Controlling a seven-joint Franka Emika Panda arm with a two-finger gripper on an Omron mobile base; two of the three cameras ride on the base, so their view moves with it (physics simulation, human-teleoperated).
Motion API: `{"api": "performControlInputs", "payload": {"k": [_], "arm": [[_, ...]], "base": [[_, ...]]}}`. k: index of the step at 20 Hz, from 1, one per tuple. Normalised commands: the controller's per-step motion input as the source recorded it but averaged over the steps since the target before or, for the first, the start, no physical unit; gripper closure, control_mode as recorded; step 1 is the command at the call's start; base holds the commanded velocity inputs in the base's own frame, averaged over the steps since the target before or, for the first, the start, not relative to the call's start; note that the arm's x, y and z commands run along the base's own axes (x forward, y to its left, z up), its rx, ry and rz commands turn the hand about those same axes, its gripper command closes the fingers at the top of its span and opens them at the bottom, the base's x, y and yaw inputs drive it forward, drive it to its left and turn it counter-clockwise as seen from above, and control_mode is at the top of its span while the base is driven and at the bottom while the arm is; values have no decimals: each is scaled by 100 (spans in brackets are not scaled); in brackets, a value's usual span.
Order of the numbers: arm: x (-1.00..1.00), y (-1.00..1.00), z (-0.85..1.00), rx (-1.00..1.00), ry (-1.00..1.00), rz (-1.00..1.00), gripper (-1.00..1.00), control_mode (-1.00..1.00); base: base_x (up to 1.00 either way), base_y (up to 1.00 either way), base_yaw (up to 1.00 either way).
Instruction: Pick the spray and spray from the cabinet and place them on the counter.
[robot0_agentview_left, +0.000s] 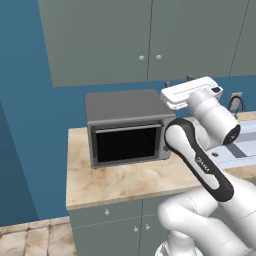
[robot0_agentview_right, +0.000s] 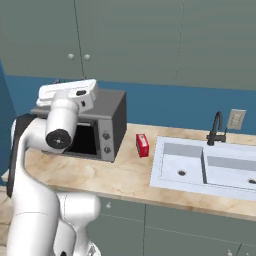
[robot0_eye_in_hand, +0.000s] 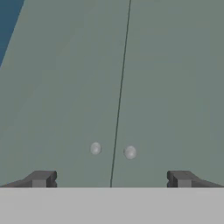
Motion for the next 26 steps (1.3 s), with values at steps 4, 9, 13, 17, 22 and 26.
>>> {"api": "performControlInputs", "payload": {"k": [4,9,13,17,22,26], "arm": [[11,0,21,0,-7,-2,-100,-100],[10,0,22,-1,-2,-3,-100,-100],[12,0,16,-2,0,-3,-100,-100],[13,0,19,-2,0,-3,-100,-100],[7,0,24,0,0,-3,-100,-100],[5,2,5,0,0,-2,-100,-100]], "base": [[0,0,0],[0,0,0],[0,0,0],[0,0,0],[0,0,0],[0,0,0]]}}
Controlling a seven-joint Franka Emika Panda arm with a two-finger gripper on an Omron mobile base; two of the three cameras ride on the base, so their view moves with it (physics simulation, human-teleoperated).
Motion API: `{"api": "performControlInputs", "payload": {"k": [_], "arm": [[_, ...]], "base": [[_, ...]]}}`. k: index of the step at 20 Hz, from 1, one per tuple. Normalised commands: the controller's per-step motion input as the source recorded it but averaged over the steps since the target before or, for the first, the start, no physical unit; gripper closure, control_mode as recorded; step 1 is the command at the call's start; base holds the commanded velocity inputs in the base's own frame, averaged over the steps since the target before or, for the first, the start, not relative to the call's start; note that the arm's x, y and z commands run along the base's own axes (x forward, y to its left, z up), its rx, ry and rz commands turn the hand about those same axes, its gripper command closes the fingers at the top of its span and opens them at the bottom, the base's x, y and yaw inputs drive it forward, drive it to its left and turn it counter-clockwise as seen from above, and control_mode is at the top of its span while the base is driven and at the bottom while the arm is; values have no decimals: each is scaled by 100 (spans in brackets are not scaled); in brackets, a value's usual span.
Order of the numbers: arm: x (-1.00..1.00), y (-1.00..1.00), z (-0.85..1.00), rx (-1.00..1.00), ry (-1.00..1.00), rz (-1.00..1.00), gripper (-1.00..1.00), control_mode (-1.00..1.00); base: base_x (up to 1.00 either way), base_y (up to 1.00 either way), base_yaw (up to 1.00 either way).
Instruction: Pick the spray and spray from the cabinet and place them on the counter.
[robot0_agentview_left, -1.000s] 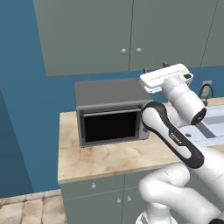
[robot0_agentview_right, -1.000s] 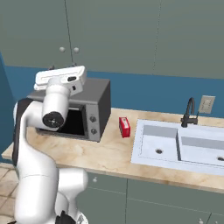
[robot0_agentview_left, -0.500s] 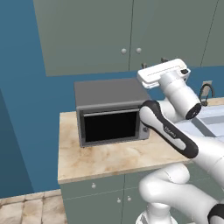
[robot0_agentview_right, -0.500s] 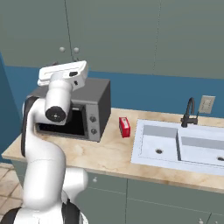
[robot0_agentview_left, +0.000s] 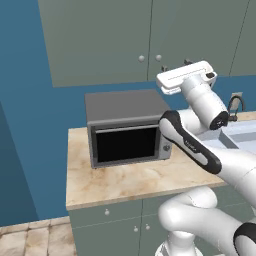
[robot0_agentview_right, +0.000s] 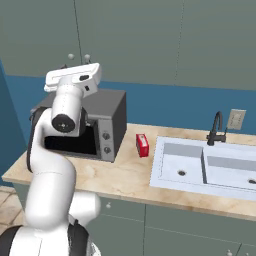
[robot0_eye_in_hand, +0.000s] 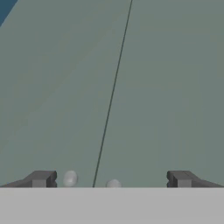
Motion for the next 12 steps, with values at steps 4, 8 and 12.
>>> {"api": "performControlInputs", "payload": {"k": [4,8,12], "arm": [[7,1,0,0,0,0,-100,-100],[11,0,0,0,4,0,-100,-100],[18,0,0,0,4,-1,-100,-100]], "base": [[0,0,0],[0,0,0],[0,0,0]]}}
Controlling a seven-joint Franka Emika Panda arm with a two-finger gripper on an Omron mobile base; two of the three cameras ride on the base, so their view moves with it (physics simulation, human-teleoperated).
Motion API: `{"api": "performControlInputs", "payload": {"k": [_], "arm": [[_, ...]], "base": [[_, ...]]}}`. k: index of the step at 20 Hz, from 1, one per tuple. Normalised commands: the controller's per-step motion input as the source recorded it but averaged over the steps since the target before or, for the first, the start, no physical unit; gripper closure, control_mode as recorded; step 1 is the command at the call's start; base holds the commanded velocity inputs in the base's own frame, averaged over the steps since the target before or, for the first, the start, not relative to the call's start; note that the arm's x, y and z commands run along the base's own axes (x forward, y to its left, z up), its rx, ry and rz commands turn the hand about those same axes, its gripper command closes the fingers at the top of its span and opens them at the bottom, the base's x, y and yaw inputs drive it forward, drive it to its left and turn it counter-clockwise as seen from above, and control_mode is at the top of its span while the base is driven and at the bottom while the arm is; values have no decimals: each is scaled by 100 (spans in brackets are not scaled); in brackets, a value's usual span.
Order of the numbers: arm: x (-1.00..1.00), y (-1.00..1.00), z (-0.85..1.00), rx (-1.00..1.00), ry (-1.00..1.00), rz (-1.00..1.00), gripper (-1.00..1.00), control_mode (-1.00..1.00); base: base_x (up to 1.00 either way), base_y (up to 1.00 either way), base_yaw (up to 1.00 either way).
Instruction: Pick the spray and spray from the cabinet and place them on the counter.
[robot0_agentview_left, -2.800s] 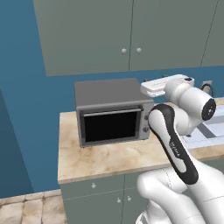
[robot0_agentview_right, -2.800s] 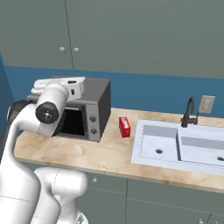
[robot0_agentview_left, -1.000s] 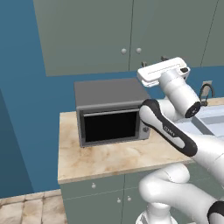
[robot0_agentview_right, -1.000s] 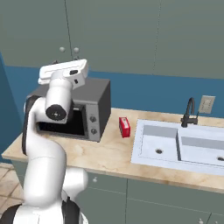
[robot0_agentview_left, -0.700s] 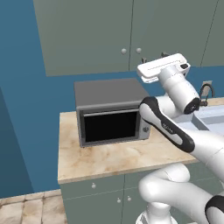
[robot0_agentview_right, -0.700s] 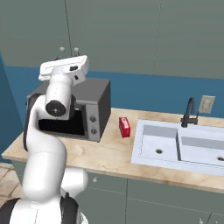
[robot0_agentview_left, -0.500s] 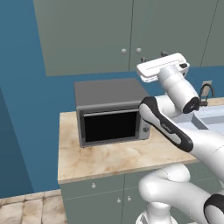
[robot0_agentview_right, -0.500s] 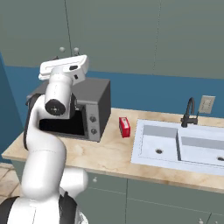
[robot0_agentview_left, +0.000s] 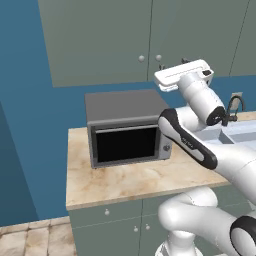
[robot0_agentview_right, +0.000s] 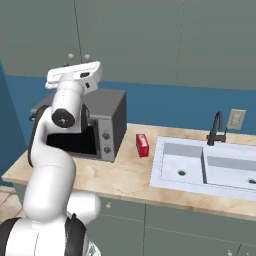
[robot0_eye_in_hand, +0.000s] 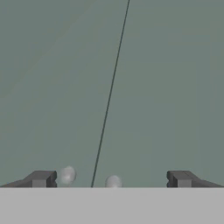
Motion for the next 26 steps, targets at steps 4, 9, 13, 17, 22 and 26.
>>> {"api": "performControlInputs", "payload": {"k": [4,9,13,17,22,26], "arm": [[25,0,0,0,1,-2,-100,-100],[26,0,-5,0,-1,-1,-100,-100],[19,0,-12,0,0,0,-100,-100],[23,0,-6,-1,0,-1,-100,-100],[28,0,0,-1,0,-3,-100,-100],[23,0,0,0,0,-2,-100,-100]], "base": [[0,0,0],[0,0,0],[0,0,0],[0,0,0],[0,0,0],[0,0,0]]}}
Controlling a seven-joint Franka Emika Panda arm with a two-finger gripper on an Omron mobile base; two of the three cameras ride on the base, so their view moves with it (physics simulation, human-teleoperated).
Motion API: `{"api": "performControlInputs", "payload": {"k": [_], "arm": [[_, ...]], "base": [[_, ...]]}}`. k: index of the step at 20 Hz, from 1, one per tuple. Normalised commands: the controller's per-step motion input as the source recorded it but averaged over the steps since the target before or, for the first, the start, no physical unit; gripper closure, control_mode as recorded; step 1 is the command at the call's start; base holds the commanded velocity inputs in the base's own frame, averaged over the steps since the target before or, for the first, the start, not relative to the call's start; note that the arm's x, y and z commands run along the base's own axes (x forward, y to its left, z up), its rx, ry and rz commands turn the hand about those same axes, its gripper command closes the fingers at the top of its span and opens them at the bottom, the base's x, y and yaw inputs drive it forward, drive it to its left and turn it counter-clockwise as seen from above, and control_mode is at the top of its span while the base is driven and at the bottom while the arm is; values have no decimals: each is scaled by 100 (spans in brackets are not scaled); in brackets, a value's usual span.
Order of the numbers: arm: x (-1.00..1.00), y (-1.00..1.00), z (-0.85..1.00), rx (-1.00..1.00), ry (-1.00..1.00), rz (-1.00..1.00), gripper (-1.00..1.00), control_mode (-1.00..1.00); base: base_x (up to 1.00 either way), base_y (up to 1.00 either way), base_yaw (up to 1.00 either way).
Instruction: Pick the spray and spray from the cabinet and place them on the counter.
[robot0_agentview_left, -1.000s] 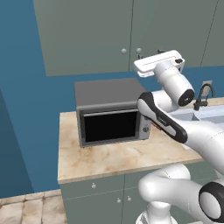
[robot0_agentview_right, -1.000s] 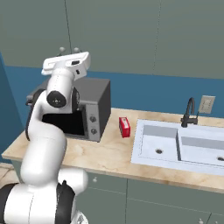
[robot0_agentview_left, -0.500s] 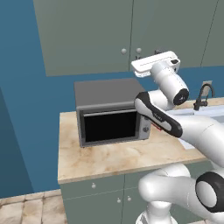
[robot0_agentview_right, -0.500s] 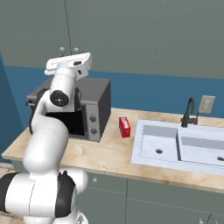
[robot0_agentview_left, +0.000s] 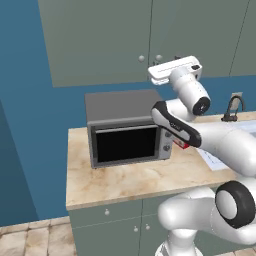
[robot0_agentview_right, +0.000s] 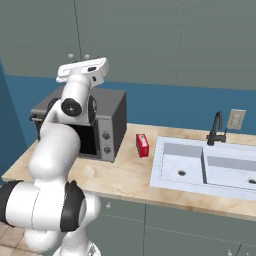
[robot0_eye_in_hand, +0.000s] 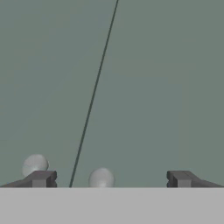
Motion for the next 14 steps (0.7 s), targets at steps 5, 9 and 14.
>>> {"api": "performControlInputs", "payload": {"k": [5,9,14], "arm": [[13,2,-5,0,0,0,-100,-100],[15,2,-1,0,0,0,-100,-100],[19,0,0,0,0,0,-100,-100]], "base": [[0,0,0],[0,0,0],[0,0,0]]}}
